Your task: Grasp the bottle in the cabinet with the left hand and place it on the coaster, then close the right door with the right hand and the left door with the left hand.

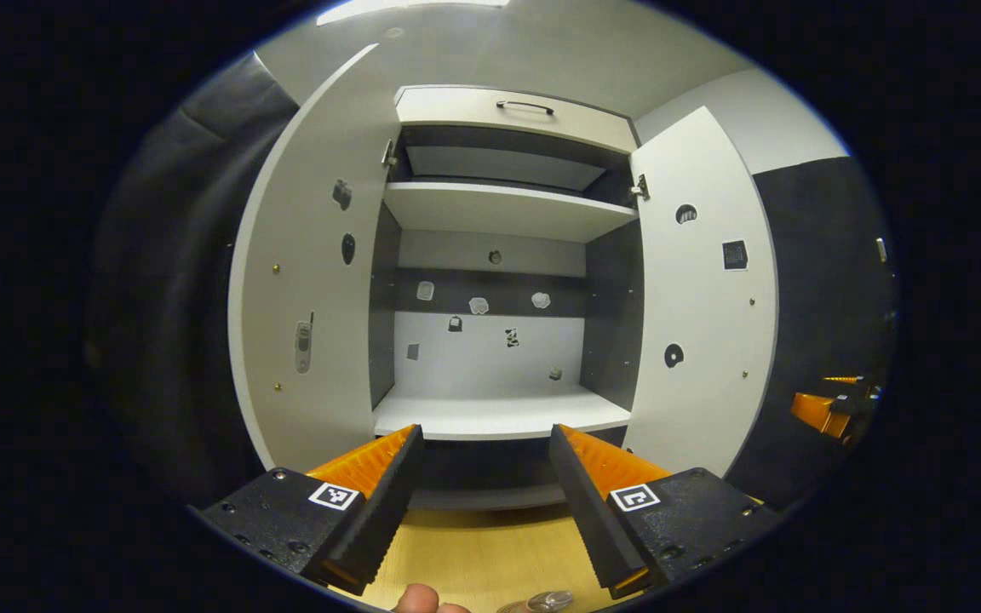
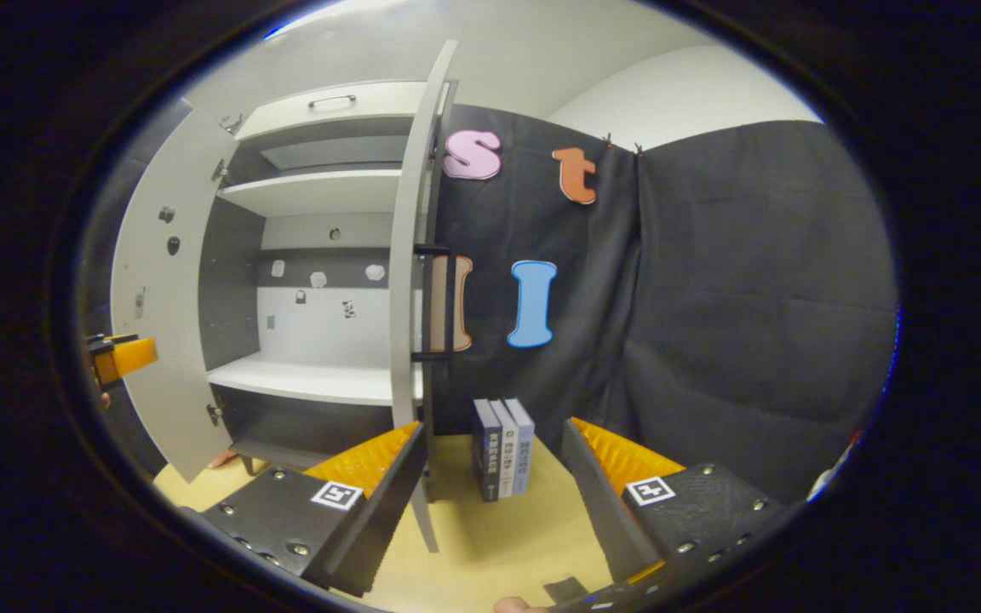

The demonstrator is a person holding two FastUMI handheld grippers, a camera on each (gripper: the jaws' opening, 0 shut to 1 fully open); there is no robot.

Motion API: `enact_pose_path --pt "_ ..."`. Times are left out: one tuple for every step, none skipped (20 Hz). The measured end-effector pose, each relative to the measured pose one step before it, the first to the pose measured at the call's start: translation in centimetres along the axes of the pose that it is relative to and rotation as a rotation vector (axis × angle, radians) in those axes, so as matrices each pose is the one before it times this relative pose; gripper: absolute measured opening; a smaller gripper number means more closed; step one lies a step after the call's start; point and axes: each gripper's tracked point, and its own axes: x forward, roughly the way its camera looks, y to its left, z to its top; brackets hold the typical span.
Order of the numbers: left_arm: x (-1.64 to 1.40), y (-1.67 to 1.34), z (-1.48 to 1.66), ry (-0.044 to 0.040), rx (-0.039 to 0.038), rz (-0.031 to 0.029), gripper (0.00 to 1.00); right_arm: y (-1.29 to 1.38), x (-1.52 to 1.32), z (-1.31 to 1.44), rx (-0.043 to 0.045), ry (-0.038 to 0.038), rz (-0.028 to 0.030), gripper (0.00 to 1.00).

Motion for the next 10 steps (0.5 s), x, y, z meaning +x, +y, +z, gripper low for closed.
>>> enact_pose_path --pt "-0.302 0.676 0.038 0.00037 -0.00192 0.01934 0.92 -0.056 0.381 0.505 -0.00093 -0.01358 -0.01190 0.97" --pt "-0.333 0.888 -0.013 -0.00044 -0.00066 0.02303 0.92 0.098 0.463 0.584 0.00395 -0.01406 -0.00164 0.97" --pt "-0.273 0.807 0.016 0.00009 0.00021 0.02208 0.92 0.414 0.385 0.384 0.00281 -0.01130 0.00630 0.97" --pt "-0.406 0.873 -0.055 0.00130 0.00038 0.02278 0.92 0.253 0.439 0.414 -0.00131 -0.00843 0.00514 0.97" --pt "-0.338 0.826 -0.013 0.00076 0.00029 0.02250 0.92 0.282 0.597 0.212 -0.00420 -0.00798 0.00340 0.97" --pt "-0.405 0.858 -0.054 0.00108 0.00013 0.02311 0.92 0.263 0.386 0.362 -0.00451 -0.01014 0.00456 0.97" --pt "-0.342 0.824 0.030 -0.00009 -0.00033 0.02384 0.92 0.331 0.315 0.250 -0.00344 -0.00940 0.00268 0.97" --pt "-0.352 0.801 -0.034 0.00025 -0.00063 0.02231 0.92 0.390 0.280 0.375 -0.00141 -0.00932 0.00891 0.97" --pt "-0.386 0.802 -0.059 0.00012 -0.00109 0.02172 0.92 0.303 0.346 0.241 -0.00122 -0.00737 0.00836 0.97" --pt "-0.308 0.743 -0.078 0.00100 -0.00187 0.02059 0.92 0.247 0.380 0.200 -0.00050 -0.00544 0.00662 0.97"
